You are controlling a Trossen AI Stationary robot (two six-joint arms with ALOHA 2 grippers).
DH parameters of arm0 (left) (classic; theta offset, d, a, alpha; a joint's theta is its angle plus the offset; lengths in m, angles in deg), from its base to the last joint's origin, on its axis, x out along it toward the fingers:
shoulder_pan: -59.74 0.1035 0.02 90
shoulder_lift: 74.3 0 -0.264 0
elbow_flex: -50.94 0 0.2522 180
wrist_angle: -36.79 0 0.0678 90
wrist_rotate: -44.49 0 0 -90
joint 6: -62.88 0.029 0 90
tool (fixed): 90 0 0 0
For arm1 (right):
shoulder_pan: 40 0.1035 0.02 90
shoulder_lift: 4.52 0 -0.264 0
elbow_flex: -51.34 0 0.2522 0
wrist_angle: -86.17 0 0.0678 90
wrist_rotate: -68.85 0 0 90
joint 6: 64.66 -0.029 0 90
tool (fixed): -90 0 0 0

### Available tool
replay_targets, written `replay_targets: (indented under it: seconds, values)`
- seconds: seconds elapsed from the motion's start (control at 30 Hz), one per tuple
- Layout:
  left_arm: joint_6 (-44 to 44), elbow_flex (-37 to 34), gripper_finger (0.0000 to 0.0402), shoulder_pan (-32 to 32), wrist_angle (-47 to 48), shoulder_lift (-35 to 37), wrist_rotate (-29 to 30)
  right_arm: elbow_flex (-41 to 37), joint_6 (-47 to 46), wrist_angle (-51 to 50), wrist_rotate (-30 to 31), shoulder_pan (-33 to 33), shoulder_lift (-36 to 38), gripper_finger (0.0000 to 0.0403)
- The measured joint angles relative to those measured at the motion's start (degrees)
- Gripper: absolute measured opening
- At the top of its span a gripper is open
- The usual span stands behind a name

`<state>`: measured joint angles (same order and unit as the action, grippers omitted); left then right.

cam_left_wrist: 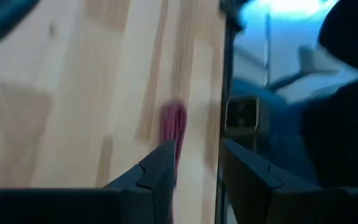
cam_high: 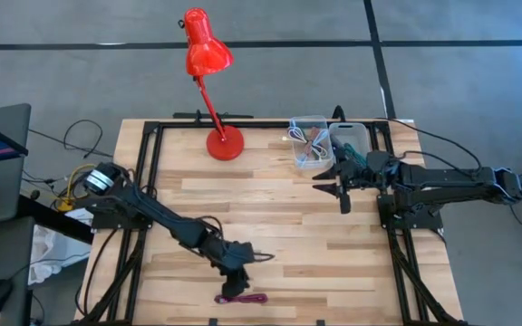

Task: Pick & Place USB Port
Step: Put the black and pink charger cable into the gray bin

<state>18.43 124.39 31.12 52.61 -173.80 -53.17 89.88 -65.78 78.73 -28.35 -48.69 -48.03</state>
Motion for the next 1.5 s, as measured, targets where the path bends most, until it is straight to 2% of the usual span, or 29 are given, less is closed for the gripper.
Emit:
replay_targets:
  seconds: [0.13, 0.23, 0.6, 0.8, 0.93, 1.07, 1.23, 1.5]
  values:
    - [0.0, 2.7, 0.0126, 0.0, 13.6, -0.7, -1.1, 0.0, 0.0, -1.2, 0.0, 0.0, 0.0, 0.0112]
    - [-1.0, 2.7, 0.0126, 0.1, 17.7, -0.9, 0.1, 0.0, 0.0, -2.5, 0.0, 0.0, 0.0, 0.0112]
    - [-10.0, 2.4, 0.0137, -1.9, 15.3, -3.4, -0.1, 0.0, 2.7, -3.0, 3.5, -0.2, 0.0, 0.0112]
    - [-9.9, 2.4, 0.0171, -2.2, 6.4, -8.2, -4.4, 0.0, 2.7, -3.3, 4.3, -0.2, 0.0, 0.0112]
    - [-11.5, 2.4, 0.018, -2.8, 6.0, -9.3, -6.4, 0.0, 2.7, -3.9, 4.3, -0.2, 0.0, 0.0112]
    - [-14.8, 2.4, 0.0181, -4.6, 6.0, -9.3, -6.2, 0.0, 2.7, -4.2, 4.3, -0.4, 0.0, 0.0112]
    - [-20.6, 2.5, 0.0182, -7.2, 6.0, -11.2, -2.3, 0.0, 2.8, -4.2, 4.3, -0.4, 0.0, 0.0112]
    - [-22.5, 3.1, 0.0181, -7.9, 4.6, -15.2, -2.5, 0.0, 3.0, -4.3, 4.3, -0.4, 0.0, 0.0112]
